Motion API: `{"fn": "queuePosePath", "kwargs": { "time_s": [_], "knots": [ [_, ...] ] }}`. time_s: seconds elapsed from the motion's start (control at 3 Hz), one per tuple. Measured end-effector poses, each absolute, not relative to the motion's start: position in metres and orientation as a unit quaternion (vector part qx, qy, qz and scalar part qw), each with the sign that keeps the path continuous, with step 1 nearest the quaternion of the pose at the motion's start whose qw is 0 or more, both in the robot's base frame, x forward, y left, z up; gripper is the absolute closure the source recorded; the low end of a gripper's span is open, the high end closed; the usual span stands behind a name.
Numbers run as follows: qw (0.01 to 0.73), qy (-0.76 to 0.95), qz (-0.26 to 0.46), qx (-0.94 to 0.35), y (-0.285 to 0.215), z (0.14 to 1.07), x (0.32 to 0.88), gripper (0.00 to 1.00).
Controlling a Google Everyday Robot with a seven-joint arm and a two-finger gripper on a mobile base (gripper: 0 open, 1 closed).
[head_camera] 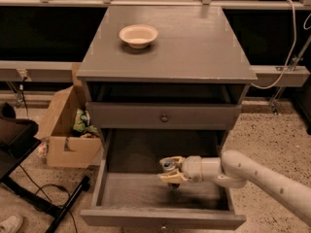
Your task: Pick redbull can from middle drawer and place on counter
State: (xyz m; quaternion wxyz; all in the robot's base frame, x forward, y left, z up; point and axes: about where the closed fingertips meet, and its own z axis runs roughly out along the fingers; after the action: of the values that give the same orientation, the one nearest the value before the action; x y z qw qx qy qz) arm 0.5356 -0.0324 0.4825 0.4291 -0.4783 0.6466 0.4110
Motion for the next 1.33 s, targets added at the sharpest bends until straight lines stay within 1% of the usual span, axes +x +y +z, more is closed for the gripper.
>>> {"fn": "queuePosePath", "kwargs": {
  "time_s": [0.33,0.67,1.0,1.33],
  "knots": [
    [0.420,0.681,0.401,-0.447,-0.064,0.556,0.508,0.96],
    [0.433,0.698,0.393,-0.414,-0.092,0.658,0.513,1.00],
    [0.461,0.698,0.391,-0.383,-0.106,0.766,0.547,1.00],
    [0.495,0.698,0.389,-0.341,-0.109,0.845,0.602,1.00]
  ]
}}
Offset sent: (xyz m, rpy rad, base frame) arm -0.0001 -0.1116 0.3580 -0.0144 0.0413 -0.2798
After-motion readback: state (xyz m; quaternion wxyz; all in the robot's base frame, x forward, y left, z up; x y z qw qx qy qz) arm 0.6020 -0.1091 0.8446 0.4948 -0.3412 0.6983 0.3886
